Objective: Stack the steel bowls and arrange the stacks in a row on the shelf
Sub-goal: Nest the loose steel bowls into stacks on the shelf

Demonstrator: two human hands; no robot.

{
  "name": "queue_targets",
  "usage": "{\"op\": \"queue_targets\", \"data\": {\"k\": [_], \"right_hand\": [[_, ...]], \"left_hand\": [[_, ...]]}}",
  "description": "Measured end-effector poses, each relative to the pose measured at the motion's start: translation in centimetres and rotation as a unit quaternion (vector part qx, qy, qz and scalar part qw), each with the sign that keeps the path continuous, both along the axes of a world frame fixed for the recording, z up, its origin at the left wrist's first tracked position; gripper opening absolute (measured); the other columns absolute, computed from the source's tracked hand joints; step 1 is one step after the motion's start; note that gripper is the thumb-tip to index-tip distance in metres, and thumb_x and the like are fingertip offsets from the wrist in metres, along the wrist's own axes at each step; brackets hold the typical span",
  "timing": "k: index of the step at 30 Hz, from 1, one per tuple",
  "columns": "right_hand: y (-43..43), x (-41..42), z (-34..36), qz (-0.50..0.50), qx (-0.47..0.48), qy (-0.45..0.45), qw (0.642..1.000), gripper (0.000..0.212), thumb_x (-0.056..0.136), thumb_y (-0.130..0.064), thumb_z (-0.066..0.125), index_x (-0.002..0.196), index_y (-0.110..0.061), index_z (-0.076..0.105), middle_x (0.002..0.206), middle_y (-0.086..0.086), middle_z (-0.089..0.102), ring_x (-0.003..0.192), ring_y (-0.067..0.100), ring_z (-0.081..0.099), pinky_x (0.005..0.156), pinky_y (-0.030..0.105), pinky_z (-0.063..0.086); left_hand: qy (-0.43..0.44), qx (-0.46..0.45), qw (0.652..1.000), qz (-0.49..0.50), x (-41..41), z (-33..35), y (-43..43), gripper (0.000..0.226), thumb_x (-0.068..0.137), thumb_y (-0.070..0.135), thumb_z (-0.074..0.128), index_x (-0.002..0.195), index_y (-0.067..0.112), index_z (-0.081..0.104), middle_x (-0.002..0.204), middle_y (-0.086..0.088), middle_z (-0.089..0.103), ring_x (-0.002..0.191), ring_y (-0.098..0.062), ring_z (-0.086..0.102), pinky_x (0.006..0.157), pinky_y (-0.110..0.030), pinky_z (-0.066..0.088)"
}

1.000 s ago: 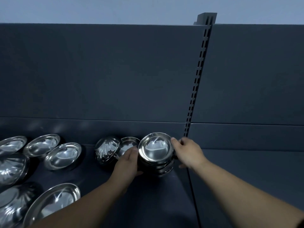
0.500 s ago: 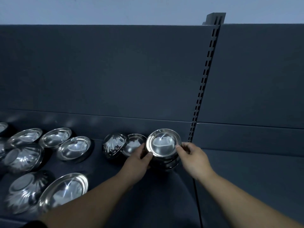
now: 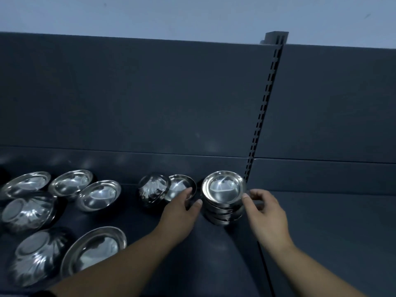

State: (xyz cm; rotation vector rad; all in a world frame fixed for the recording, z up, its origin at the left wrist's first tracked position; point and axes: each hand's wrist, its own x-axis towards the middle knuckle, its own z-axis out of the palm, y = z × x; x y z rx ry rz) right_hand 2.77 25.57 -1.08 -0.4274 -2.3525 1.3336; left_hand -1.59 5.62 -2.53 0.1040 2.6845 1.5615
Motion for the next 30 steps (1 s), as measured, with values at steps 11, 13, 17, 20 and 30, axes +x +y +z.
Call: {"op": "queue_targets", "data": {"k": [11,13,17,20,30], "right_hand": [[-15.3,1.6,-0.8,0.143,0.149,-0.065,0.976,0.029,0.083,-0.042,0.069,0.108,-0.029,0.065,0.104,-0.011,0.061,0.093,0.004,0.059,0.087,0.019,0.046],[-18.6,1.5,-1.4,0.155,0.151,-0.104,0.971,0.036,0.083,-0.047,0.067,0.114,-0.029,0.062,0.107,-0.011,0.058,0.094,0.005,0.058,0.084,0.017,0.043],[-23.6,1.7,-2.3,0.151,0.125,-0.142,0.970,0.038,0.084,-0.051,0.064,0.115,-0.029,0.061,0.109,-0.010,0.063,0.095,0.007,0.059,0.081,0.017,0.041],[-26.0,2.0,-2.9,0.157,0.106,-0.180,0.965,0.034,0.086,-0.047,0.064,0.114,-0.028,0.061,0.097,-0.014,0.063,0.088,0.004,0.059,0.073,0.016,0.041],[-27.7,1.2,-4.3,0.085,0.100,-0.215,0.968,0.022,0.090,-0.023,0.059,0.110,-0.022,0.069,0.088,-0.007,0.063,0.085,0.012,0.057,0.074,0.021,0.041]], "left_hand": [[0.109,-0.202,0.973,-0.026,-0.8,2.4,-17.1,0.055,0.085,0.030,0.064,0.136,0.021,0.048,0.141,0.001,0.047,0.128,-0.014,0.044,0.107,-0.022,0.030],[0.120,-0.229,0.966,-0.016,-0.7,2.3,-21.1,0.055,0.085,0.028,0.064,0.136,0.019,0.049,0.142,0.000,0.046,0.131,-0.016,0.041,0.109,-0.022,0.026],[0.111,-0.258,0.960,0.008,-0.1,1.7,-27.9,0.056,0.083,0.028,0.064,0.136,0.020,0.049,0.143,-0.002,0.046,0.133,-0.018,0.041,0.110,-0.027,0.030],[0.101,-0.281,0.954,0.002,0.5,1.0,-31.4,0.059,0.084,0.033,0.063,0.139,0.018,0.047,0.145,-0.003,0.045,0.136,-0.018,0.038,0.113,-0.028,0.029],[0.032,-0.322,0.930,-0.175,3.1,-1.6,-34.0,0.086,0.075,0.062,0.067,0.146,0.026,0.035,0.154,0.005,0.030,0.141,-0.012,0.028,0.113,-0.024,0.022]]}}
